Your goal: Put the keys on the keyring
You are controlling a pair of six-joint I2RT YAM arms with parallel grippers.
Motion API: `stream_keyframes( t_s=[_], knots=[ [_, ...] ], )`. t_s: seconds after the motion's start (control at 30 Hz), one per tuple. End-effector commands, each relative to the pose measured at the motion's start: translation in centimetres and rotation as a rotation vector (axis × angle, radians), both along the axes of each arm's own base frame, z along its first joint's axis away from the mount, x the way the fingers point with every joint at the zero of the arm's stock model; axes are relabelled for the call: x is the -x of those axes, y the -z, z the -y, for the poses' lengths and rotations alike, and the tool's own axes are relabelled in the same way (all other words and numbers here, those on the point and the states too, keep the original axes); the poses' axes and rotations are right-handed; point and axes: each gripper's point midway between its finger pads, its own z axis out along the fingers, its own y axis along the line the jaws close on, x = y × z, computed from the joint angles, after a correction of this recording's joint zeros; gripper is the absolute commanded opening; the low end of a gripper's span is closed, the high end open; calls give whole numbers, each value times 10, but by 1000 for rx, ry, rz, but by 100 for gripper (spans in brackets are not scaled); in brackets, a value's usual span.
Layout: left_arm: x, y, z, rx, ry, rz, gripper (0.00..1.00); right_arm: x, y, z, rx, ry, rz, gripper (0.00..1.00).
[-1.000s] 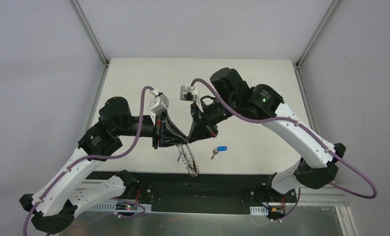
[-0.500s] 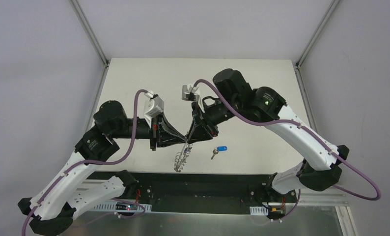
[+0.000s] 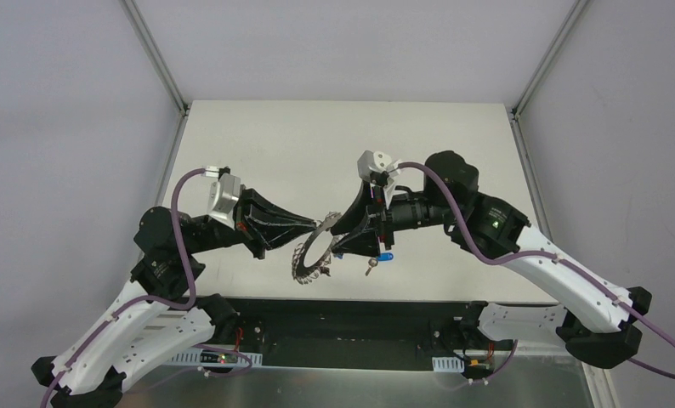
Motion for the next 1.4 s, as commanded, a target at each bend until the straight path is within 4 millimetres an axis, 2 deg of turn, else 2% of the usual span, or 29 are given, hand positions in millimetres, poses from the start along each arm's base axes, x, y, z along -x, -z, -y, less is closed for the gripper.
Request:
stream_keyframes(
  t_s=[0.0,0.27,0.57,1.03,1.37],
  knots=[
    [8,-47,-11,200,-1,98,0,1,-45,-12,-240,1,118,44],
    [6,-59,-19,315,-22,101,0,7,-62,-17,-372,31,264,41],
    [10,-66,-25,384,-14,101,0,-4,-82,-10,-439,130,313,36],
    [15,-69,-27,427,14,106,0,-5,-101,-20,-515,136,286,31],
    [17,-67,-26,424,28,111,0,-2,-104,-26,-510,106,257,29]
  ],
)
